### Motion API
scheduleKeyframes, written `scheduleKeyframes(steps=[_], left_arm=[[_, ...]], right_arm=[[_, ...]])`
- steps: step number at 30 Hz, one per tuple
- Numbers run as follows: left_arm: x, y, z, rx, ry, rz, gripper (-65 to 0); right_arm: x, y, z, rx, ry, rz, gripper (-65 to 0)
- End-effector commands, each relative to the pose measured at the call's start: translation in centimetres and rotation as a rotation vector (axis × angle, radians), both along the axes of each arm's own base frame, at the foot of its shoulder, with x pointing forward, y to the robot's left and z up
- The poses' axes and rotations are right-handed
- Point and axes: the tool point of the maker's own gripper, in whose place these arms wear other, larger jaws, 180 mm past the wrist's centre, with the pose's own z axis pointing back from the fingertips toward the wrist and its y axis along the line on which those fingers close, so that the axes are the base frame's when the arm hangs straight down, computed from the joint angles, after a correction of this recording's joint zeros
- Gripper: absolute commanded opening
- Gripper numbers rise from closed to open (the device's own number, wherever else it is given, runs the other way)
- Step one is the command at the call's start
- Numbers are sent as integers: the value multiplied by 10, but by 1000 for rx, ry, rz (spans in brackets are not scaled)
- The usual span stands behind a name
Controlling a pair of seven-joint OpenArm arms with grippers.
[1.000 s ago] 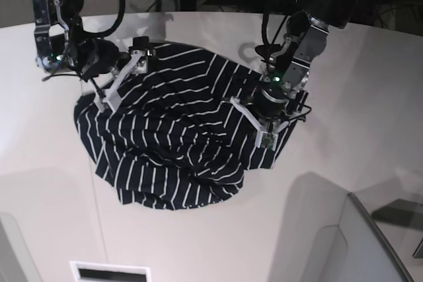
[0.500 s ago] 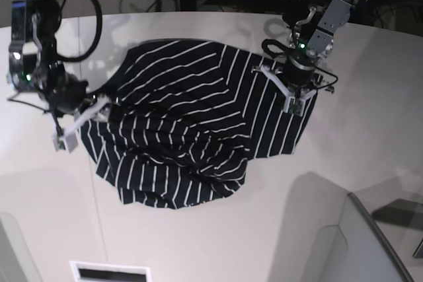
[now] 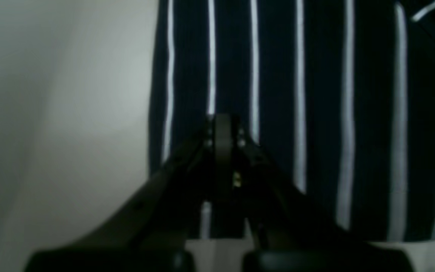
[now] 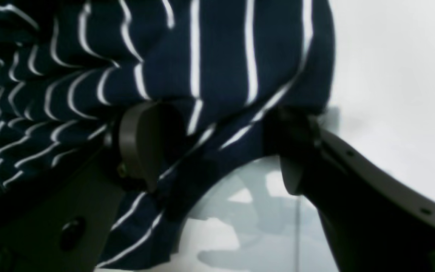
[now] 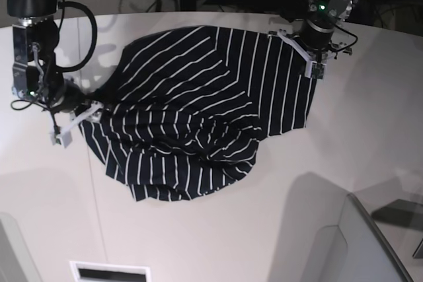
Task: Layout the t-shirt on the table in an organized manner, then fold the t-shirt properly
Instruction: 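Reach the left gripper into the shirt center and grasp a fold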
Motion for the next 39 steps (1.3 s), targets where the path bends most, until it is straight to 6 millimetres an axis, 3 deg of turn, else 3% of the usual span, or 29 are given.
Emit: scheduleKeyframes(steps=[1, 6, 11, 14, 16, 21, 24, 28, 33, 36, 39], left_arm=[[11, -3, 16, -6, -60, -10, -650], [43, -23, 53, -50, -180, -37, -650], [92, -63, 69, -80, -173, -108, -650], [115, -99, 77, -98, -159, -183, -650], [130, -114, 77, -92, -148, -214, -650], [154, -147, 56, -62, -95, -282, -650], [161, -159, 39, -38, -52, -303, -650], [181, -173, 29, -31, -72, -303, -650], [192, -161, 11, -5, -84, -274, -650], [189, -153, 3, 5, -84, -266, -650], [180, -142, -3, 12, -73, -258, -650]], right_arm=[[24, -5, 27, -10, -99, 5, -233], [0, 14, 63, -21, -159, 76, -233], [-40, 50, 59, 45, -112, 108, -233], [-56, 75, 53, 77, -84, 159, -237], [-64, 99, 50, 100, -70, 226, -306], [-71, 142, 53, 140, -73, 343, -632], [-68, 155, 44, 149, -48, 382, -633], [-73, 149, 5, 137, 69, 371, -644], [-90, 135, -29, 125, 151, 326, -644], [-99, 106, -48, 93, 212, 274, -644], [-97, 78, -53, 60, 228, 219, -644]])
